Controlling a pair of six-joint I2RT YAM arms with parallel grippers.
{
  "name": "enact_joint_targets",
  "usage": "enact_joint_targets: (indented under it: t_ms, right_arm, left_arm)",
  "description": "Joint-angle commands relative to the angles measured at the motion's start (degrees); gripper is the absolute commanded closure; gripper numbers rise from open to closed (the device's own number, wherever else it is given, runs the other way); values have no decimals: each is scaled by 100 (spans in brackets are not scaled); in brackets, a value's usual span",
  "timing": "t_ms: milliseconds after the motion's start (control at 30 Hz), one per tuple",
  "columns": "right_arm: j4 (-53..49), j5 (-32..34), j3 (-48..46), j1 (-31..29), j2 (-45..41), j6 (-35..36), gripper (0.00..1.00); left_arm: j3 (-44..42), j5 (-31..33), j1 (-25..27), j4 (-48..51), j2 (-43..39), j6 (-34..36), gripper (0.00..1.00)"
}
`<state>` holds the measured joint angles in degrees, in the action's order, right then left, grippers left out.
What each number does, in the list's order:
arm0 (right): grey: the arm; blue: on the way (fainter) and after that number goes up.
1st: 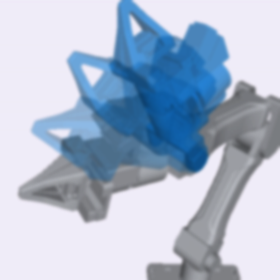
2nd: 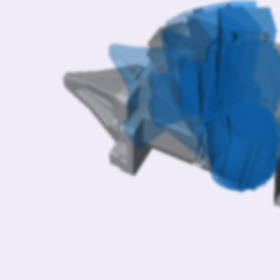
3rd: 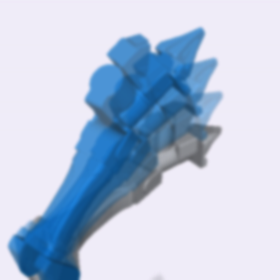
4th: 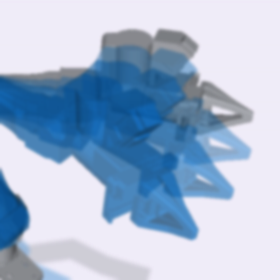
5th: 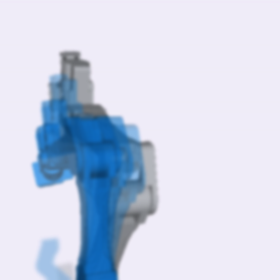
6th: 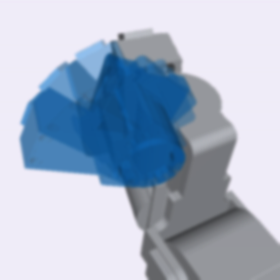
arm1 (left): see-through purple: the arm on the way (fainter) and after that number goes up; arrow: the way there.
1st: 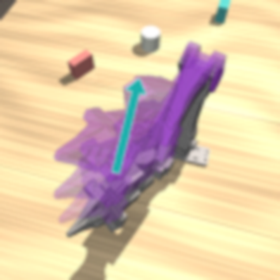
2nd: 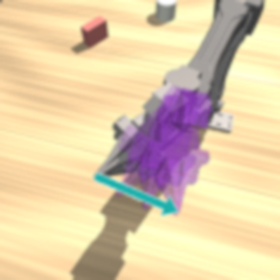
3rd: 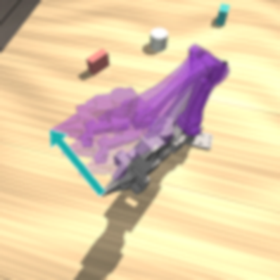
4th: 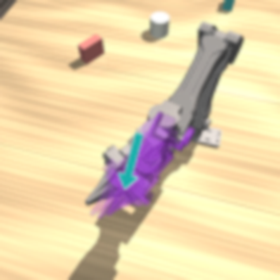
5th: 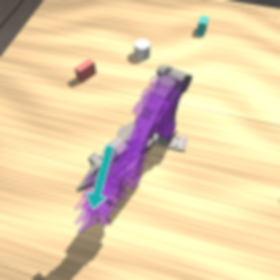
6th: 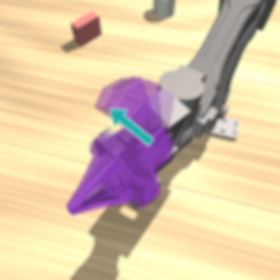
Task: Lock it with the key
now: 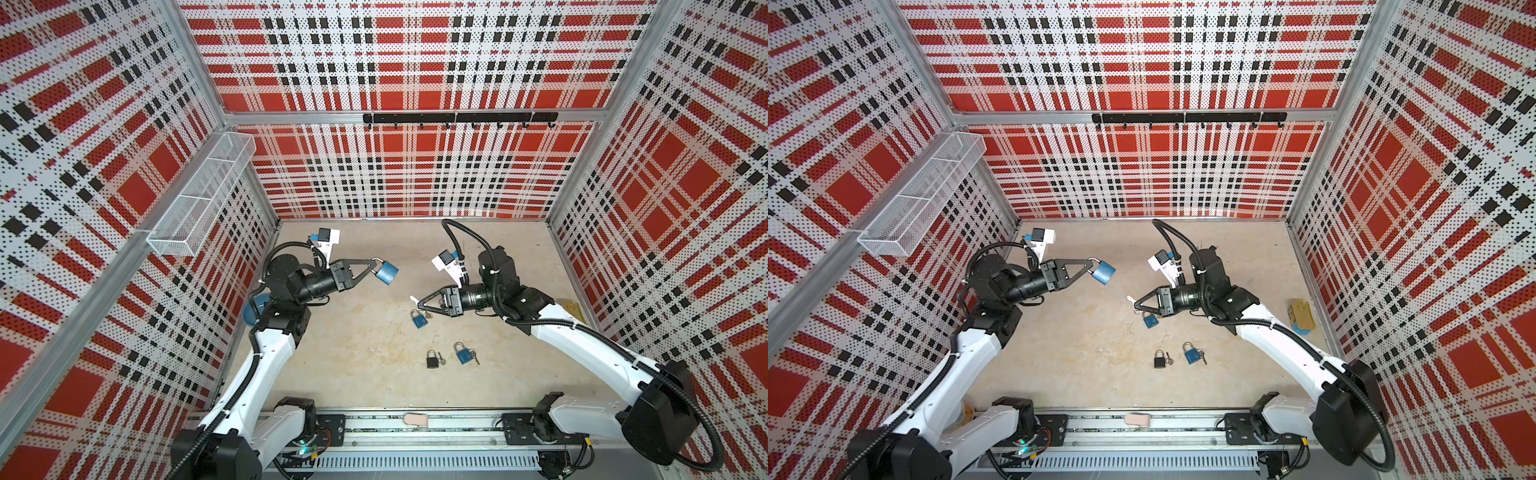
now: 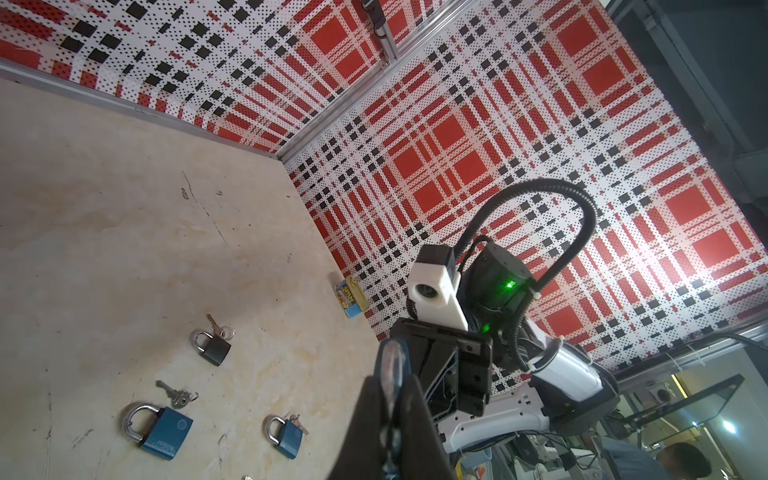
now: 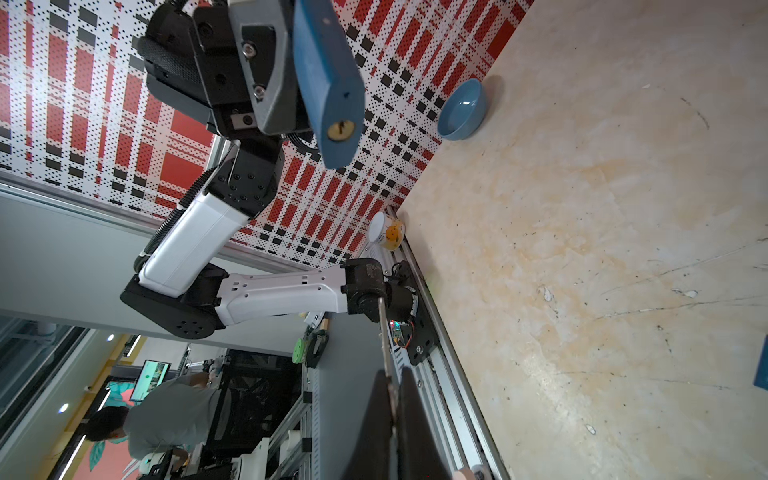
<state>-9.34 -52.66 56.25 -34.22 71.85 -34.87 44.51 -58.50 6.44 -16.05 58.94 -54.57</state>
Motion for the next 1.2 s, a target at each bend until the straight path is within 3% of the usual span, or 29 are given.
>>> enact_joint_targets:
  t_ms: [0, 367, 533, 800, 1167]
  right_arm:
    - [-42, 128, 135, 235, -154, 193, 100]
    - [77, -136, 210, 895, -233, 182, 100]
    - [161, -125, 128, 899, -192, 264, 100]
    - [440, -260, 70, 899, 124, 241, 100]
    - [675, -245, 113, 900, 587, 149, 100]
  left_arm:
    - [-68, -42, 28, 262, -8, 277, 100]
    - [538, 961, 884, 3308, 692, 2612, 100]
    - [598, 1047, 977, 3638, 1149, 2946, 100]
    - [1005, 1733, 1052, 4821, 2213, 4030, 100]
    - [1587, 1948, 968, 5309, 3553, 4788, 100]
